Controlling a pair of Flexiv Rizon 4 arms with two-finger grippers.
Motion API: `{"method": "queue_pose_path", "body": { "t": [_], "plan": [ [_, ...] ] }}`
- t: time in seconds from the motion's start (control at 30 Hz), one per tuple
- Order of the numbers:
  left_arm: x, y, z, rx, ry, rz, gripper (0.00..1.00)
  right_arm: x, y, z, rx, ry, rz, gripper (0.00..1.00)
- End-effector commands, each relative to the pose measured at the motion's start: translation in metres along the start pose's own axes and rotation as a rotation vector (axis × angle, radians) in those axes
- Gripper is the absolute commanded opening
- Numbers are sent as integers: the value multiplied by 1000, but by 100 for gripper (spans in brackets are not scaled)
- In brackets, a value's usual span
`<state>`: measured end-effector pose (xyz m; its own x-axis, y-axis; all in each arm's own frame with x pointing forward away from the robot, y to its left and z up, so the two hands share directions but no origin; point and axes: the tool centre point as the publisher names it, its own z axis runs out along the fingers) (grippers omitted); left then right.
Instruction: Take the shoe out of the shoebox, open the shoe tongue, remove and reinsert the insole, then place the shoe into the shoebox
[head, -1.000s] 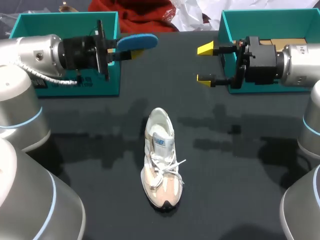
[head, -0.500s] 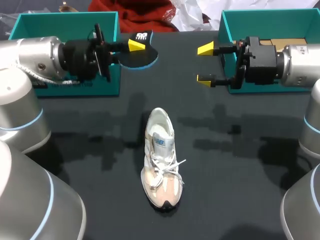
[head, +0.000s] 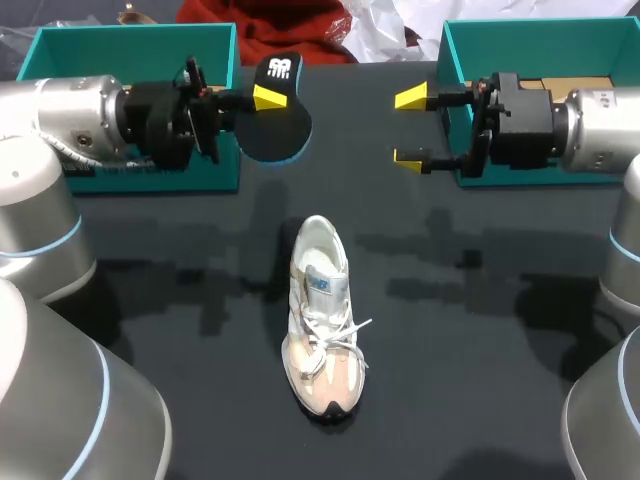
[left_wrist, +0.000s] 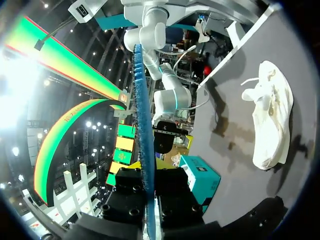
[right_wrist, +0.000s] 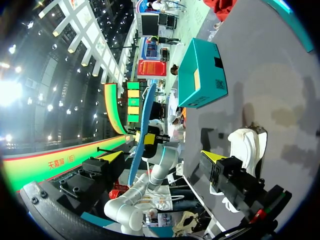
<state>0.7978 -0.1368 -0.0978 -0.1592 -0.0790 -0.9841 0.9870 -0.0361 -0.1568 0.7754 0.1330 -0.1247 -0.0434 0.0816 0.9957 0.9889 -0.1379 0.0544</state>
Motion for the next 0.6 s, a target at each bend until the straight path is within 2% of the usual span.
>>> {"method": "queue_pose_path", "body": {
  "t": [0.03,0.37,0.6],
  "plan": [
    [0,3,0,2,13,39,0,0,-1,2,-2,-2,1,100],
    [4,17,-1,-54,53,178,0,0,-1,2,-2,-2,1,100],
    [4,18,0,-52,49,171,0,0,-1,2,-2,-2,1,100]
  ]
}}
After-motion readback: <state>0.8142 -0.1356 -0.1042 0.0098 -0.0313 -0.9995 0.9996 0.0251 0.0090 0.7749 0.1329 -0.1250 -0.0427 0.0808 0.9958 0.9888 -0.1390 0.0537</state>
